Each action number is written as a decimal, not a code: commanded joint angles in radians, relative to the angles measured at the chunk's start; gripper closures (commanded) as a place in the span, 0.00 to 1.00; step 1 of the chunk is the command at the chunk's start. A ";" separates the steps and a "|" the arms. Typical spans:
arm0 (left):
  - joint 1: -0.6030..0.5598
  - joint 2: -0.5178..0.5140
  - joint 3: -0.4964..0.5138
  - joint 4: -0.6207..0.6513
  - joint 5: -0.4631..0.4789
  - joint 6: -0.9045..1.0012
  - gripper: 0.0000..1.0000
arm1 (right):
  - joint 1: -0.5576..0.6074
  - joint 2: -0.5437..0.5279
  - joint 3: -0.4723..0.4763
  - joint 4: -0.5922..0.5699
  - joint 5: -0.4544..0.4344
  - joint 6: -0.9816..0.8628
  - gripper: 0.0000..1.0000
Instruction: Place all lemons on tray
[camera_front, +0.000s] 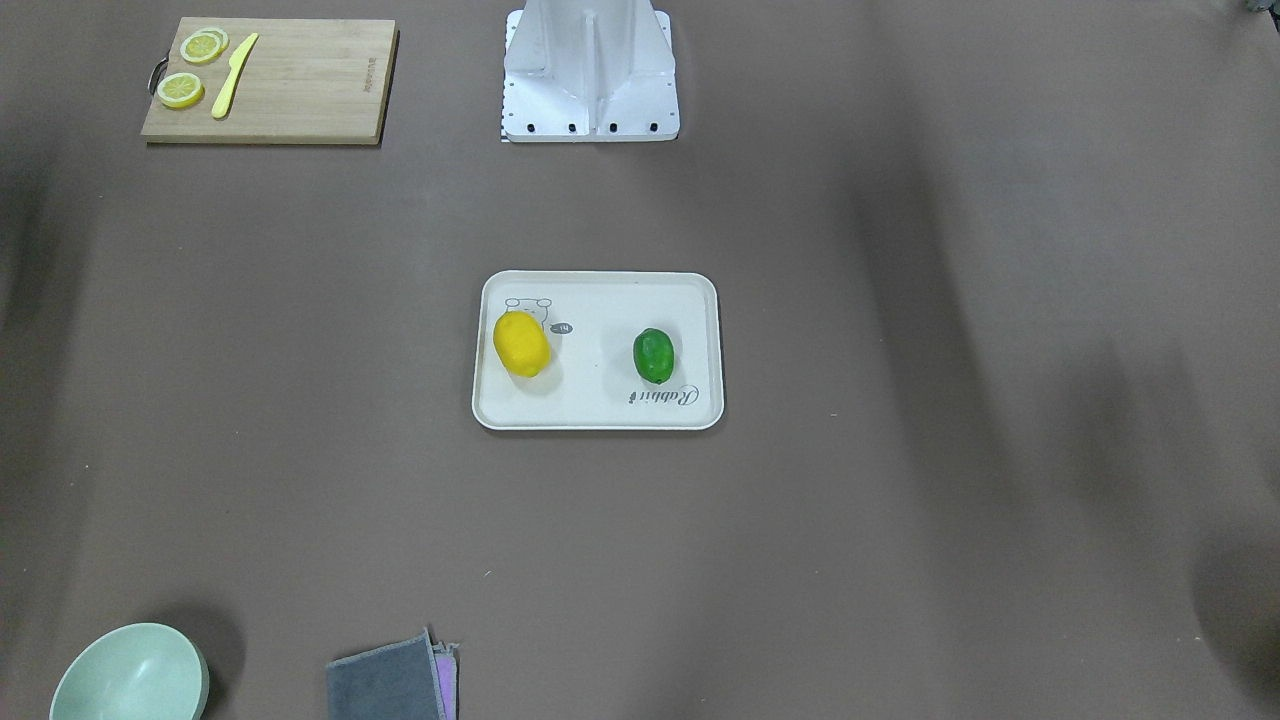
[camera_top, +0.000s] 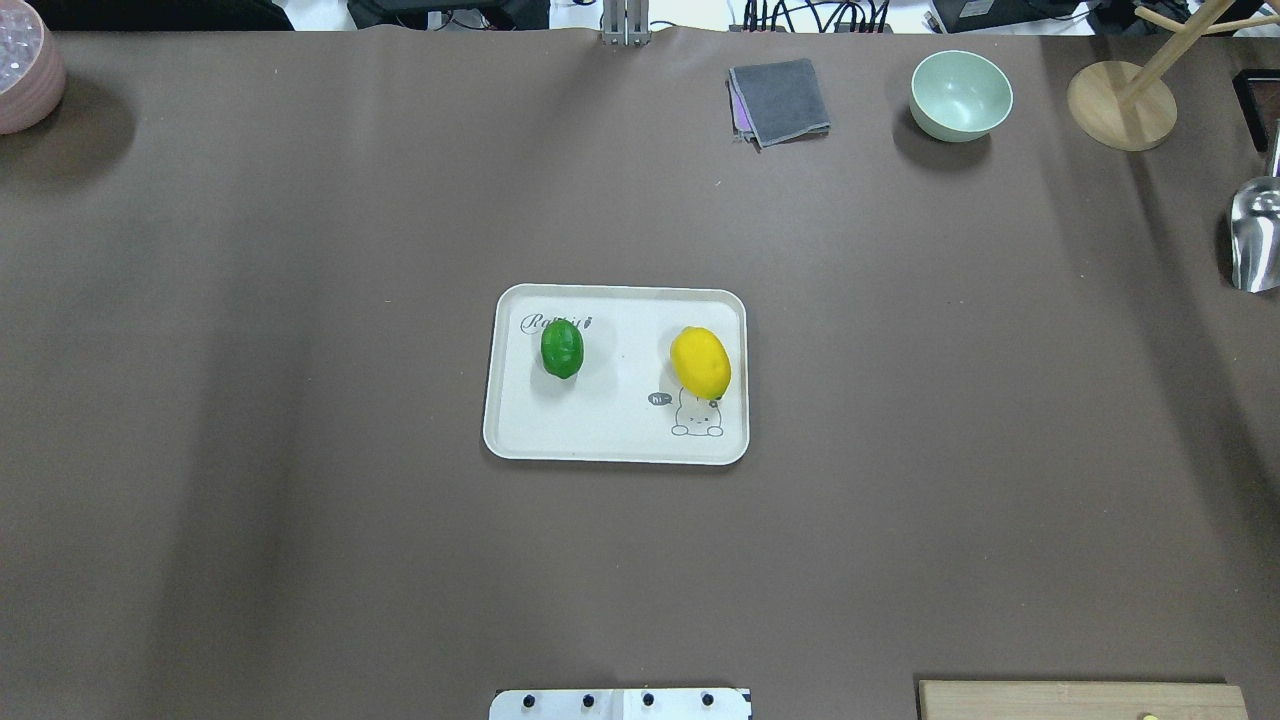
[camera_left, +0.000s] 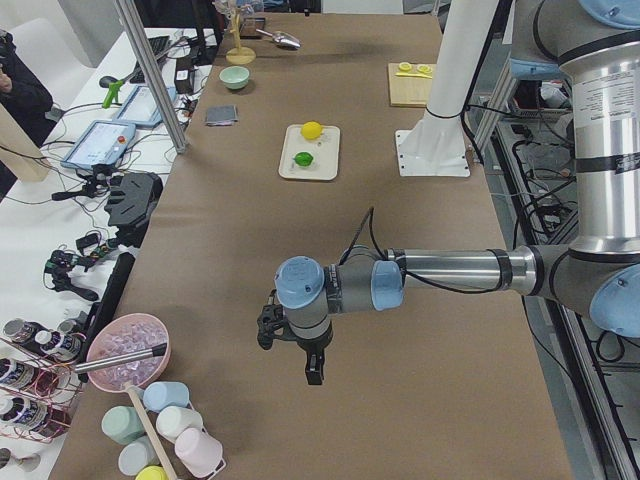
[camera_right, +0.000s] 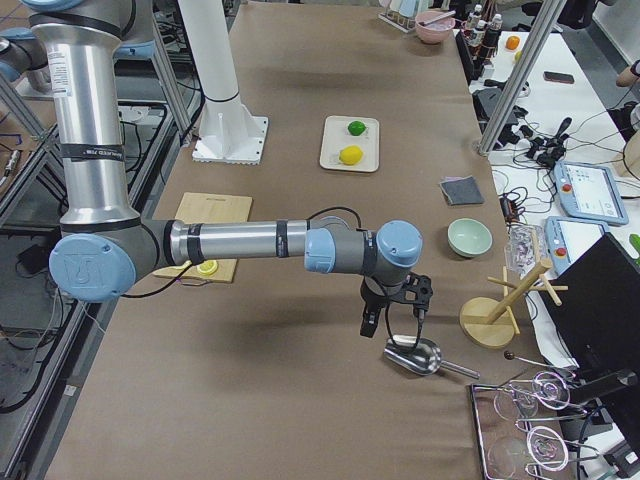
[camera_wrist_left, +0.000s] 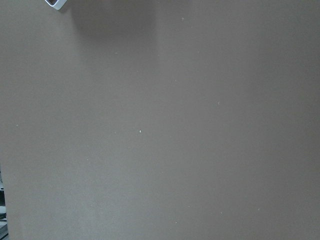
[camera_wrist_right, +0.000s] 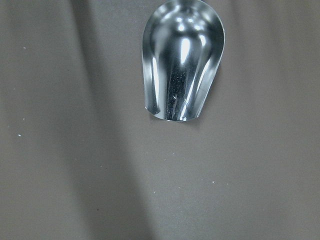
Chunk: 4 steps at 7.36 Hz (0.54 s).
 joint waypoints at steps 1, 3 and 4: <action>-0.009 -0.002 -0.001 0.001 -0.063 -0.005 0.02 | 0.000 0.000 -0.001 0.000 0.000 -0.004 0.00; -0.010 -0.022 0.004 -0.001 -0.063 -0.005 0.02 | 0.000 0.000 -0.006 0.000 0.000 -0.027 0.00; -0.010 -0.025 -0.001 0.001 -0.062 -0.005 0.02 | 0.000 0.000 -0.006 0.000 0.000 -0.027 0.00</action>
